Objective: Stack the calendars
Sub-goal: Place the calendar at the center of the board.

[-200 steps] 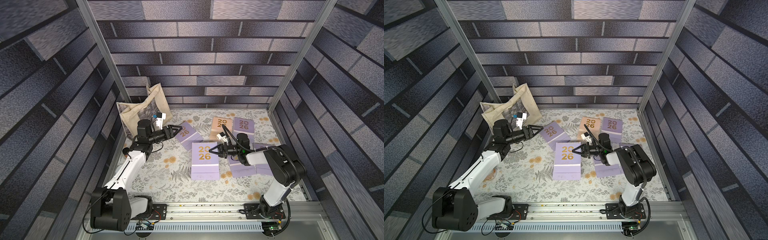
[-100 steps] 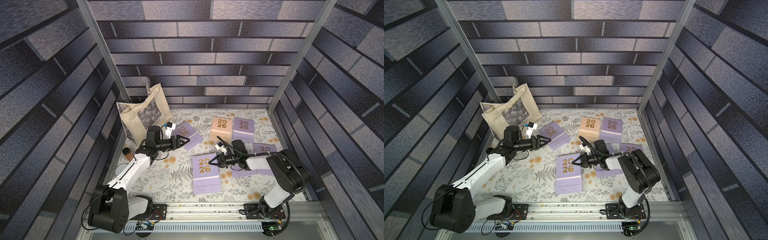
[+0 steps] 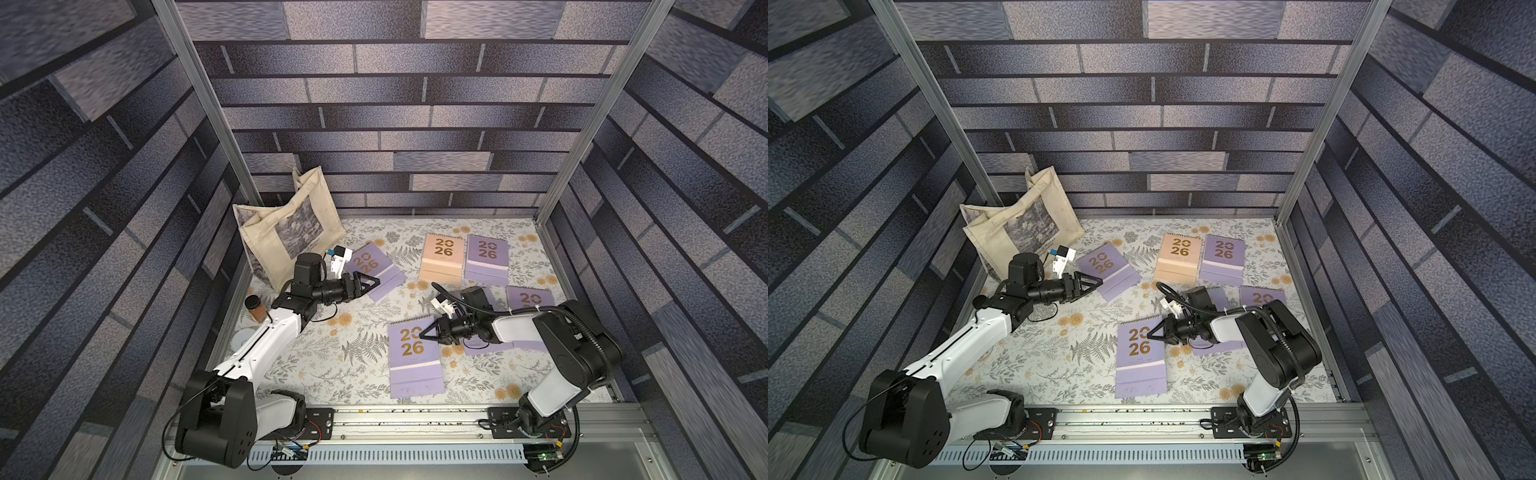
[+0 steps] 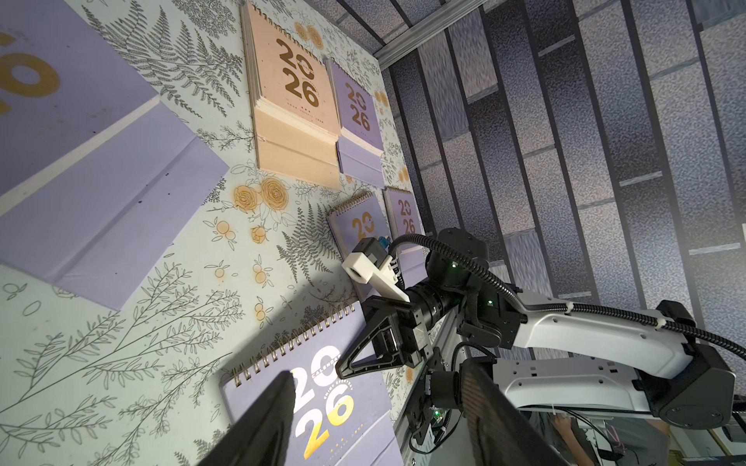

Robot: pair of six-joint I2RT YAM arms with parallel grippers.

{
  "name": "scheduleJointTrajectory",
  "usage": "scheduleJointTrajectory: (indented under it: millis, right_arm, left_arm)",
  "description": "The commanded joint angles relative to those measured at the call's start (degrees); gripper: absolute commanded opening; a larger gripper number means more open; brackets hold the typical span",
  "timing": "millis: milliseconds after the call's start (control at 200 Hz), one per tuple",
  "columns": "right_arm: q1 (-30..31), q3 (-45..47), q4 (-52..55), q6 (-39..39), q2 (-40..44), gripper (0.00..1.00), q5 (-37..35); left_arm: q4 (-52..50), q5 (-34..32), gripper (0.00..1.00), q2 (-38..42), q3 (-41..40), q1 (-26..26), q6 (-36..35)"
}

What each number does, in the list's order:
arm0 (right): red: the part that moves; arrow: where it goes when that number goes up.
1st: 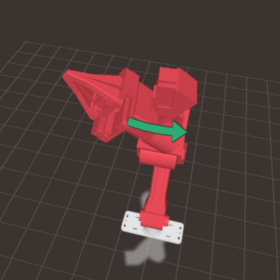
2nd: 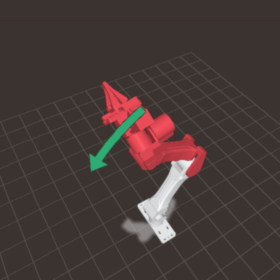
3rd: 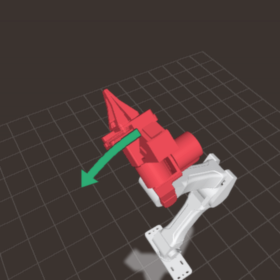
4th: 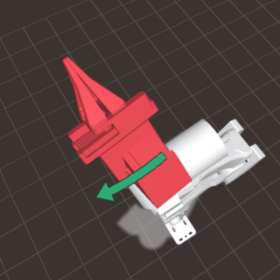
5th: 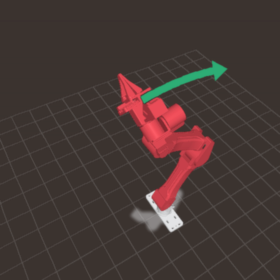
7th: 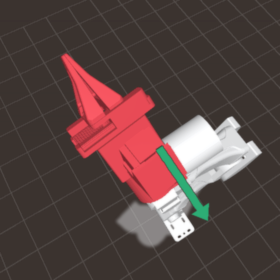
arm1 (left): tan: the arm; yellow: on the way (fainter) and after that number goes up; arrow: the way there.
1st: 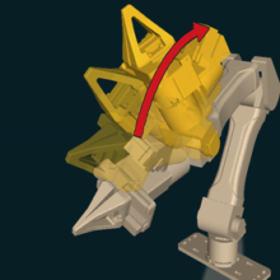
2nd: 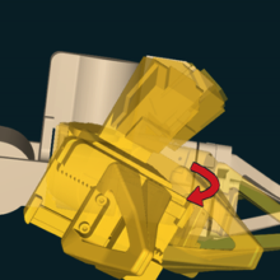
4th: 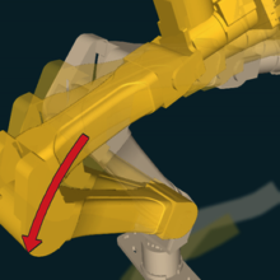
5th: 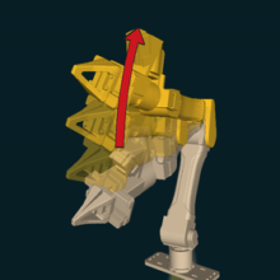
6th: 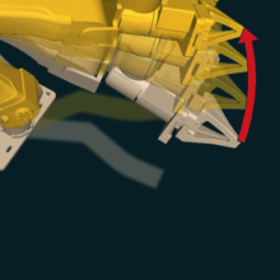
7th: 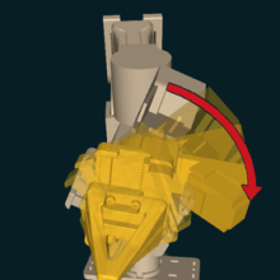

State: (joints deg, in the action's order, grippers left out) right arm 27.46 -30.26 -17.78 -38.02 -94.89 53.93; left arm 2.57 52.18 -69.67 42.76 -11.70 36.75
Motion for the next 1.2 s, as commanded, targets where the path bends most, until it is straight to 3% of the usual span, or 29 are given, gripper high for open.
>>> scheduleJointTrajectory:
  millis: [0, 210, 536, 1197]
  right_arm:
    - [0.74, 1.43, 2.72, 1.94, -0.08, 0.02, -5.28]
    - [0.75, 0.62, 5.09, 2.80, -0.88, 0.19, -6.24]
    - [0.71, -1.57, 12.29, 5.49, 0.02, 0.35, -9.04]
    - [0.69, -10.09, 35.50, 10.57, 4.03, 0.42, -17.75]
  left_arm:
    - [1.56, -0.19, 0.68, 0.66, -1.24, -0.02, -1.38]
    - [2.61, 0.08, 0.68, 1.04, -2.43, 0.54, -1.49]
    - [4.02, 0.94, 0.68, 2.00, -3.76, 1.91, -1.08]
    - [6.13, 1.08, 0.68, 2.68, -4.59, 2.55, -0.39]
